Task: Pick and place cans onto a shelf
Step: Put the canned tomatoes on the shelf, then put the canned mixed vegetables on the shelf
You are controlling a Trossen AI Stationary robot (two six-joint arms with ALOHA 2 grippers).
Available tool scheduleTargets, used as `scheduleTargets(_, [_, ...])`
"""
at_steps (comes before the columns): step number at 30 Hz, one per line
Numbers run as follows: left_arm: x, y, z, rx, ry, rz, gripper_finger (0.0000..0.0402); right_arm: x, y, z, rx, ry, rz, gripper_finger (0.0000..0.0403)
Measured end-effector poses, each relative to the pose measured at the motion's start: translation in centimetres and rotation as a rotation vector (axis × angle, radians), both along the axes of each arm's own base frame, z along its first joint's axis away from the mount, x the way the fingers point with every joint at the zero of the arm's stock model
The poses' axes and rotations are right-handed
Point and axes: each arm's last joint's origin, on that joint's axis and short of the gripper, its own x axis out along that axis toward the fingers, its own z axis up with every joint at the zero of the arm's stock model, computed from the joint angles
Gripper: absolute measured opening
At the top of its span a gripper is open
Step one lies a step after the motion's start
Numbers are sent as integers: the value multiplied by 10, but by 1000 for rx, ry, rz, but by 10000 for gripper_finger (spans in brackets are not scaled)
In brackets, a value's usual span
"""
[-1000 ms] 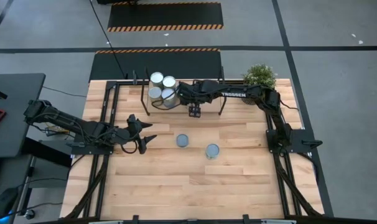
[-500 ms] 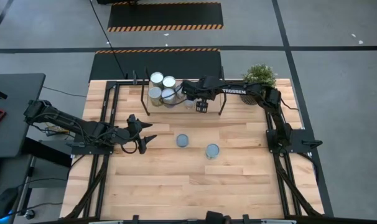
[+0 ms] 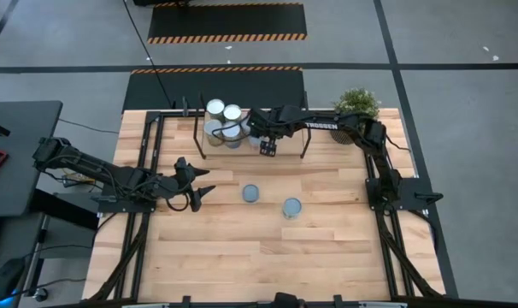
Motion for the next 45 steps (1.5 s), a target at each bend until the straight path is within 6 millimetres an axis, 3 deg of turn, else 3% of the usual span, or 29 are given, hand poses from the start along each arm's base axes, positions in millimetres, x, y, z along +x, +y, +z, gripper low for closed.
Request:
scheduleTargets(21, [0, 0, 0, 0, 0, 0, 283, 14, -1, 7, -85, -110, 88, 347])
scheduleTargets(27, [0, 0, -1, 2, 6, 0, 283, 12, 7, 5, -75, -42, 96, 347])
scheduleTargets(32, [-1, 0, -1, 4, 15, 0, 283, 7, 32, 8, -23, 72, 98, 347])
scheduleTargets(45, [-1, 0, -1, -13, 15, -13, 283, 15, 134, 5, 140, 117, 235, 347])
